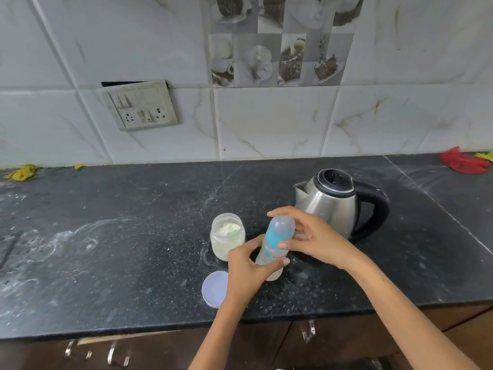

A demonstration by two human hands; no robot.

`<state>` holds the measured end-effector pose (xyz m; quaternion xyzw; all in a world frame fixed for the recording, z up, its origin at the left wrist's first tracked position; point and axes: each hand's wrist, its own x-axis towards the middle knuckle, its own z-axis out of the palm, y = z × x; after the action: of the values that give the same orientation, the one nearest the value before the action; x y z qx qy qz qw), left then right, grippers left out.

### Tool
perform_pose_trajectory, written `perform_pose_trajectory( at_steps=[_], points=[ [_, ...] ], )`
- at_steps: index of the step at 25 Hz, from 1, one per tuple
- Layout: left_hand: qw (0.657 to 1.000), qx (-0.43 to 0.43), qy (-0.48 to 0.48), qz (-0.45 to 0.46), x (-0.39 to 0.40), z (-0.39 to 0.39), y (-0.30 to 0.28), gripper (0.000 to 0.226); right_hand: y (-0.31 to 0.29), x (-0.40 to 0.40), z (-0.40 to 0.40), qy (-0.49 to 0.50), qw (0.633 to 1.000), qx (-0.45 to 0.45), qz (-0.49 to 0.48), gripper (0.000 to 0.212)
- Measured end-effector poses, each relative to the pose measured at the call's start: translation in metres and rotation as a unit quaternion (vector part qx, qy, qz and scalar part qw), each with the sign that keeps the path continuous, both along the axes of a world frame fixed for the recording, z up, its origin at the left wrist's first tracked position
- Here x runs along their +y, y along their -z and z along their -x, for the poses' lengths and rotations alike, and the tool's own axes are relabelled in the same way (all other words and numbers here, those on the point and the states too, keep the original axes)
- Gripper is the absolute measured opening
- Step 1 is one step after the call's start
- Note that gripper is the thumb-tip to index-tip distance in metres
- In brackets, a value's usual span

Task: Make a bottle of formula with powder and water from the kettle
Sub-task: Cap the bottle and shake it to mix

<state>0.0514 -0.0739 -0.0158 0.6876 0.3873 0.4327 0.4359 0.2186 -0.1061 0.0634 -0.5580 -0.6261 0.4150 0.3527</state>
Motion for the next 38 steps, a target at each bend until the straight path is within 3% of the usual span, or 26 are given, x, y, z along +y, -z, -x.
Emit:
perform_pose_trajectory(
  at_steps=[2,4,5,8,10,13,22,25,28,30,32,35,38],
  points=[
    [1.0,-0.002,-0.006,-0.013,-0.004,-0.002,-0.007,0.042,-0.012,-0.001,0.009,0.064,0.988,-0.135,-0.04,0.043],
    [1.0,-0.003,-0.018,-0.019,-0.007,-0.004,-0.011,0.037,-0.016,-0.002,0.02,0.155,0.929,-0.321,-0.103,0.046],
    [1.0,-0.003,-0.019,-0.018,-0.007,-0.004,-0.012,0.036,-0.017,-0.001,0.022,0.161,0.918,-0.345,-0.114,0.048],
    [1.0,0.0,0.01,-0.023,-0.007,-0.001,-0.015,0.039,-0.027,0.0,0.004,0.033,0.978,-0.202,-0.05,0.039],
    [1.0,0.005,0.011,-0.028,-0.008,0.001,-0.017,0.041,-0.036,-0.001,-0.01,-0.02,0.99,-0.134,-0.025,0.042],
    [1.0,-0.005,-0.01,-0.021,-0.012,0.001,-0.022,0.046,-0.046,-0.001,-0.016,-0.006,0.997,-0.064,-0.051,0.048],
    [0.999,-0.009,-0.041,-0.032,-0.014,-0.001,-0.026,0.048,-0.044,-0.002,-0.007,-0.035,0.984,-0.167,-0.06,0.042],
    [0.998,-0.009,-0.055,-0.038,-0.016,-0.002,-0.025,0.047,-0.039,0.0,0.007,0.016,0.964,-0.254,-0.077,0.035],
    [0.997,-0.019,-0.066,-0.033,-0.017,-0.003,-0.023,0.046,-0.032,-0.001,0.015,0.087,0.92,-0.38,-0.032,0.065],
    [0.997,-0.012,-0.061,-0.037,-0.016,-0.003,-0.024,0.046,-0.034,-0.003,0.005,0.037,0.955,-0.291,0.029,0.074],
    [0.998,-0.007,-0.057,-0.04,-0.015,-0.003,-0.025,0.047,-0.038,-0.007,-0.004,-0.028,0.985,-0.166,0.03,0.068],
    [0.998,-0.001,-0.046,-0.038,-0.016,-0.005,-0.023,0.05,-0.033,-0.009,-0.008,-0.003,0.989,-0.141,-0.03,0.05],
    [0.999,-0.011,-0.024,-0.028,-0.013,-0.004,-0.025,0.05,-0.036,-0.007,-0.01,-0.024,0.995,-0.095,-0.034,0.048]
  ],
)
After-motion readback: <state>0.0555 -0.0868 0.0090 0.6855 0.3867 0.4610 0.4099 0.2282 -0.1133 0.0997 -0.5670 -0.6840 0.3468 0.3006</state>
